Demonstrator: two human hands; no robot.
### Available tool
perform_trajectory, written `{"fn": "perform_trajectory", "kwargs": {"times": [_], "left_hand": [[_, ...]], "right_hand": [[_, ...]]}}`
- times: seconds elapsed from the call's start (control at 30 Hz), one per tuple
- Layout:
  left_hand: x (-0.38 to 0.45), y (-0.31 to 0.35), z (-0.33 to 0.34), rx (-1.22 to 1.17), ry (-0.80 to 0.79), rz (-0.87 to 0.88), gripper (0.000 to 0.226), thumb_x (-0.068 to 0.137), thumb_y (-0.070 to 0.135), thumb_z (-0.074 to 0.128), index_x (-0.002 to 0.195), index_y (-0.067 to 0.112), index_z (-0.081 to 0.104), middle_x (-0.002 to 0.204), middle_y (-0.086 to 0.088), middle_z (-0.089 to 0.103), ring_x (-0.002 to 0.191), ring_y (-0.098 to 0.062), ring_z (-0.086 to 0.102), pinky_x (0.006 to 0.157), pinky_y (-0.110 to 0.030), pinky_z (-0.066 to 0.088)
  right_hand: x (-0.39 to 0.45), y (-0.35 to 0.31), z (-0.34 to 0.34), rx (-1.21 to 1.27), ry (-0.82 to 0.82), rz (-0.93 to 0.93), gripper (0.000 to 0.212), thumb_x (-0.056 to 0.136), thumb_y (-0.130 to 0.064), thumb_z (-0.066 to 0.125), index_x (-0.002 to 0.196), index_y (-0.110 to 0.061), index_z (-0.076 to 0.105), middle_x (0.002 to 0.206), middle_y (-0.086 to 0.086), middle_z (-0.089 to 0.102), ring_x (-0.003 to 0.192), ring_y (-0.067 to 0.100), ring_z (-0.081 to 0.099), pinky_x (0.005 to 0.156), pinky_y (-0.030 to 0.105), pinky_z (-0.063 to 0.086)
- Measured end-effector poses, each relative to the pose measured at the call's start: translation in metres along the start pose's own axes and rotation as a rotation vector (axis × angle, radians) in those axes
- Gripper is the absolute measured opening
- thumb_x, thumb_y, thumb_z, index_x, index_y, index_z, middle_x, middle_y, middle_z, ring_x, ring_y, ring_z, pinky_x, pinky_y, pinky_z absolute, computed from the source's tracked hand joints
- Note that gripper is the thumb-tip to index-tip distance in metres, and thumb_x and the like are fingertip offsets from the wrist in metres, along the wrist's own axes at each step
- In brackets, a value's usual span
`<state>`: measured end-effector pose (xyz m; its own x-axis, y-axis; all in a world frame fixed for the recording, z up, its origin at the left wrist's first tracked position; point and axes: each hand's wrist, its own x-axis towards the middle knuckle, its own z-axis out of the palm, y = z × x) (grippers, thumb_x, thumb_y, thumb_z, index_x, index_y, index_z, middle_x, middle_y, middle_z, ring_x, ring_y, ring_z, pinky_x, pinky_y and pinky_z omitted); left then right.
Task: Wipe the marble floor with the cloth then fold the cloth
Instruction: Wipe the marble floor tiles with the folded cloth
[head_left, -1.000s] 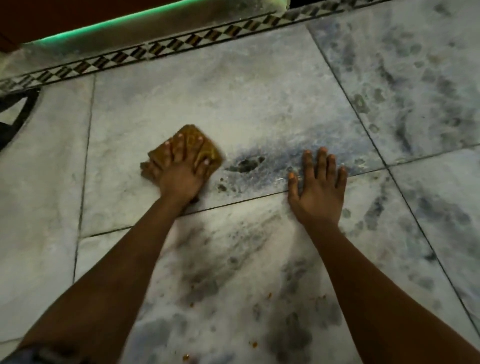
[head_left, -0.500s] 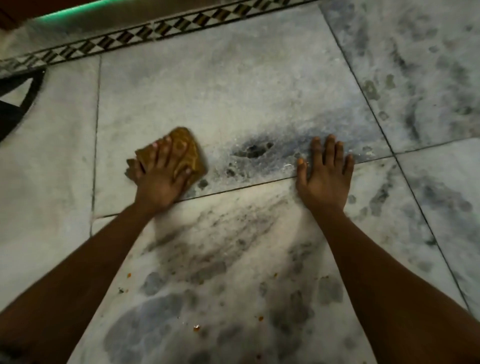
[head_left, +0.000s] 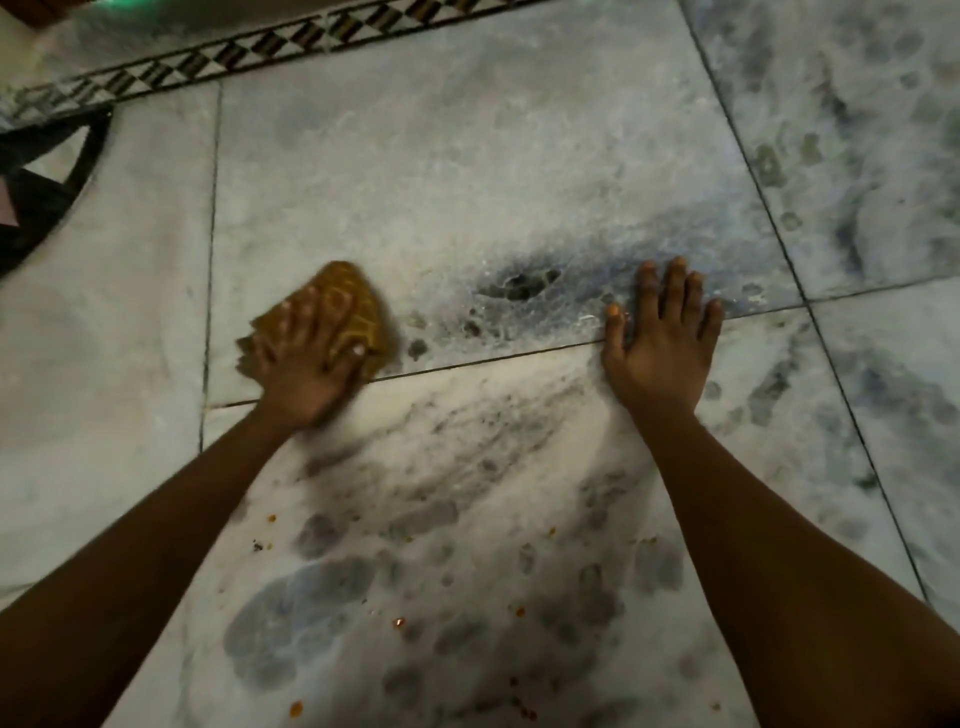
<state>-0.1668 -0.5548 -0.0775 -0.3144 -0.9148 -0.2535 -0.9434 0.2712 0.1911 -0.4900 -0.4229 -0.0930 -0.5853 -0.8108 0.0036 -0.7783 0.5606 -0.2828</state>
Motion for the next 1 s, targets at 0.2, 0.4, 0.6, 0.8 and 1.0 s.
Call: {"fn": "perform_trajectory", "kwargs": {"times": [0.2, 0.4, 0.6, 0.8, 1.0], "left_hand": [[0.075, 0.081, -0.026, -0.074, -0.021, -0.204, 0.065, 0.094, 0.054, 0.034, 0.149, 0.035, 0.004, 0.157, -0.004, -0.015, 0.143, -0.034, -0.014, 0.111, -0.058, -0.009], [0.041, 0.196, 0.015, 0.107, -0.046, 0.235, 0.06, 0.093, 0.056, 0.031, 0.145, 0.044, 0.003, 0.158, 0.002, -0.013, 0.144, -0.03, -0.012, 0.108, -0.062, -0.008], [0.033, 0.135, 0.006, 0.213, 0.011, 0.424, 0.065, 0.079, 0.071, 0.013, 0.14, 0.049, 0.004, 0.159, 0.004, 0.001, 0.145, -0.033, 0.001, 0.11, -0.06, 0.003], [0.114, 0.198, -0.012, 0.168, 0.006, 0.22, 0.055, 0.094, 0.055, 0.032, 0.145, 0.045, 0.016, 0.159, 0.004, 0.004, 0.143, -0.036, 0.009, 0.108, -0.065, 0.008], [0.072, 0.194, -0.015, 0.137, 0.053, 0.288, 0.047, 0.09, 0.036, 0.045, 0.135, 0.045, 0.038, 0.136, -0.015, 0.047, 0.12, -0.039, 0.046, 0.096, -0.049, 0.038]], "right_hand": [[0.002, 0.0, 0.0, -0.021, -0.041, 0.002, 0.067, 0.091, -0.052, 0.015, 0.15, -0.02, 0.012, 0.158, 0.01, 0.006, 0.145, 0.027, 0.003, 0.115, 0.043, -0.003], [0.002, -0.001, 0.001, -0.011, -0.006, 0.008, 0.067, 0.091, -0.051, 0.02, 0.149, -0.019, 0.018, 0.157, 0.011, 0.012, 0.145, 0.028, 0.009, 0.115, 0.046, 0.0], [0.001, -0.001, 0.002, -0.025, -0.019, 0.005, 0.068, 0.091, -0.052, 0.018, 0.15, -0.02, 0.015, 0.157, 0.01, 0.009, 0.145, 0.027, 0.005, 0.115, 0.044, -0.004], [0.002, 0.0, 0.0, -0.037, -0.047, 0.006, 0.068, 0.09, -0.053, 0.016, 0.15, -0.022, 0.008, 0.158, 0.008, 0.002, 0.146, 0.024, -0.002, 0.115, 0.042, -0.007], [0.001, -0.001, 0.0, -0.031, -0.032, -0.004, 0.07, 0.089, -0.054, 0.016, 0.15, -0.021, 0.012, 0.158, 0.009, 0.004, 0.145, 0.025, 0.001, 0.115, 0.044, -0.004]]}}
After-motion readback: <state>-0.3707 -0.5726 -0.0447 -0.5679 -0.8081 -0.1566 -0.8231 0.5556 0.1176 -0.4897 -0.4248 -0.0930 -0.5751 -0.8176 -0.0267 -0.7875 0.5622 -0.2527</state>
